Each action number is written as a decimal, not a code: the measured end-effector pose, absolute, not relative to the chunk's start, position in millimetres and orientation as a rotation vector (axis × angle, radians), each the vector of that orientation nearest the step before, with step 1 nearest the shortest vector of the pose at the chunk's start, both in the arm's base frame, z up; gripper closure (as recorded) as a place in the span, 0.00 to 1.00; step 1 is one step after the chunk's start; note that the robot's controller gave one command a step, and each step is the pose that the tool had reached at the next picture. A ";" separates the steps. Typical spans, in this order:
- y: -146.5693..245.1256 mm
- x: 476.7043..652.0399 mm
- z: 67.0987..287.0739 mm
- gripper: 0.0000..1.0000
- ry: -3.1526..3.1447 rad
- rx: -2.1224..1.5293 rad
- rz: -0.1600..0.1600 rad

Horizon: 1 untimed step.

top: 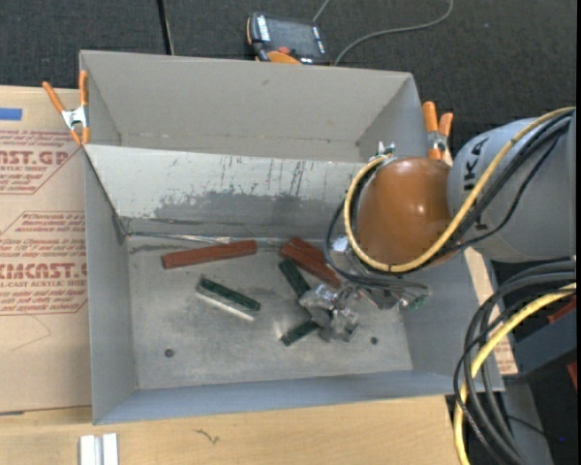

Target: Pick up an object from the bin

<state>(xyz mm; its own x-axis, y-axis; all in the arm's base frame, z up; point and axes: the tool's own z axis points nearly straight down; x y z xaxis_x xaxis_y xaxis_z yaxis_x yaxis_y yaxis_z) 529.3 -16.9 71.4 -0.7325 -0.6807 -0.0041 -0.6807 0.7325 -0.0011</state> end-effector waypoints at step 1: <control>-17.2 528.3 70.2 0.00 2.923 -1.148 0.003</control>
Offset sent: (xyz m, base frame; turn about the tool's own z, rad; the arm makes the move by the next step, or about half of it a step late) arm 0.0000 0.0000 0.0000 0.0000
